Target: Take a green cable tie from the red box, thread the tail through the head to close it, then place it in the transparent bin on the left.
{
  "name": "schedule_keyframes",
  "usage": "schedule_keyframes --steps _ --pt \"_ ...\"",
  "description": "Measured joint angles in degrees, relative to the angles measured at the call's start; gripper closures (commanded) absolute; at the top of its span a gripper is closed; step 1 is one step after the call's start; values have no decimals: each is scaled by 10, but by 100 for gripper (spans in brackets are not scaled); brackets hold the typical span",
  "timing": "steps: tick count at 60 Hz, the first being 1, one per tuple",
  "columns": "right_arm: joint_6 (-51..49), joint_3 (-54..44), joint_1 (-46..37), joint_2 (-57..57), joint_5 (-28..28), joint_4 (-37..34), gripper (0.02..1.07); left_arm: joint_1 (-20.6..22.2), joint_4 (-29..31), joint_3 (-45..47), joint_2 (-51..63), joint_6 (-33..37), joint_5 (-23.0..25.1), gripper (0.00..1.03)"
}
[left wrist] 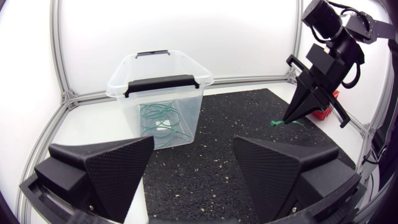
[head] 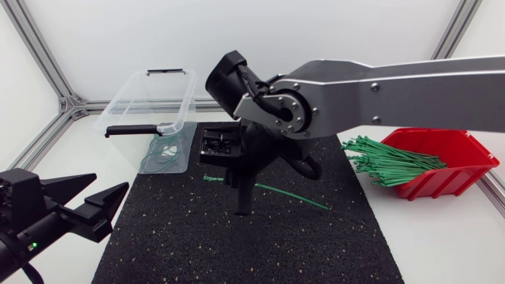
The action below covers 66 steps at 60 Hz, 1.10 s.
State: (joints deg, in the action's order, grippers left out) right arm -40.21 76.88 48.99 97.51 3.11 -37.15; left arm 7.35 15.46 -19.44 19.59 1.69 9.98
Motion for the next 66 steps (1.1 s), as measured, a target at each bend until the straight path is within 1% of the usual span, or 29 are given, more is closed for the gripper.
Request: schedule_keyframes --steps 3,5,7,13,23,29,30,34,38,46,49,56,59,66 --pt "10 0 0 -12 -2 1 101 -1 8 -15 14 -2 13 18" --pt "16 0 0 -19 -3 1 101 -2 15 -27 23 -5 19 21" --pt "24 0 0 -25 -6 2 101 -2 23 -40 33 -6 23 22" --pt "40 0 -1 -40 -10 12 101 -6 63 -99 82 -6 35 22" --pt "68 0 -6 -68 -11 19 101 -9 118 -209 167 -5 41 21" --pt "84 0 -7 -92 -16 21 101 -9 147 -264 217 -5 77 21" --pt "88 0 -7 -95 -17 21 101 -9 153 -273 226 -5 85 19" --pt "98 1 -7 -108 -19 23 101 -9 190 -307 264 -4 121 19" --pt "107 5 -7 -117 -21 24 101 -3 206 -330 295 -8 141 19" --pt "125 16 -7 -124 -25 25 101 19 209 -354 316 -38 166 19" --pt "132 21 -7 -124 -26 27 101 26 207 -363 316 -52 169 19" --pt "146 30 -7 -124 -26 31 101 38 178 -376 316 -80 170 19" --pt "150 34 -7 -124 -26 36 101 42 165 -379 316 -89 170 15" --pt "167 49 -7 -124 -26 48 101 44 141 -383 316 -108 170 15"
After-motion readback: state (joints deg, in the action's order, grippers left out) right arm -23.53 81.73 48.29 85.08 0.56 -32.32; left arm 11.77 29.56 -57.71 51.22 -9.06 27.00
